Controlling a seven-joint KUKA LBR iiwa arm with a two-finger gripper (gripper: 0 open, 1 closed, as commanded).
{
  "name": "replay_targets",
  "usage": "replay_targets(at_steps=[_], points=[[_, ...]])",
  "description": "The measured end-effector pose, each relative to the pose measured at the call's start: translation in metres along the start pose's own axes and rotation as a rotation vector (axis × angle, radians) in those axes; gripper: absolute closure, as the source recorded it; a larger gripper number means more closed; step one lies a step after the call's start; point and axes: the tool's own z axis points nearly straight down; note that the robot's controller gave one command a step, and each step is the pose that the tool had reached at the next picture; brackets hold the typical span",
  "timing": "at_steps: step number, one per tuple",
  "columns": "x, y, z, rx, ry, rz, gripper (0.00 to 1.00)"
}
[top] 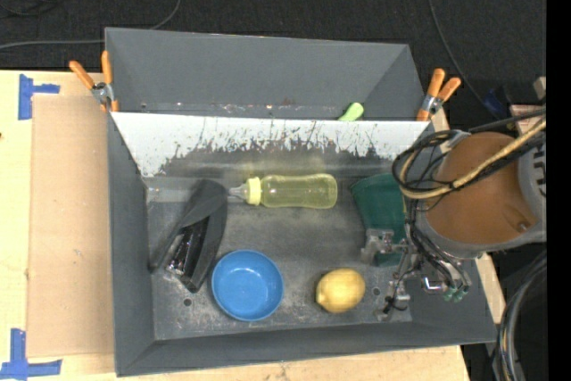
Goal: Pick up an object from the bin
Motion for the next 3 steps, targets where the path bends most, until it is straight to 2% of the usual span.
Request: replay_targets(at_steps=[1,2,3], points=[[0.0,0.04,0.064,0.0,-0.012,0.035,0.0],[0.004,0.057,0.018,0.003,-0.009,-0.067,0.0],[0.007,0.061,0.037,0.0,-0.004,0.002,0.0]])
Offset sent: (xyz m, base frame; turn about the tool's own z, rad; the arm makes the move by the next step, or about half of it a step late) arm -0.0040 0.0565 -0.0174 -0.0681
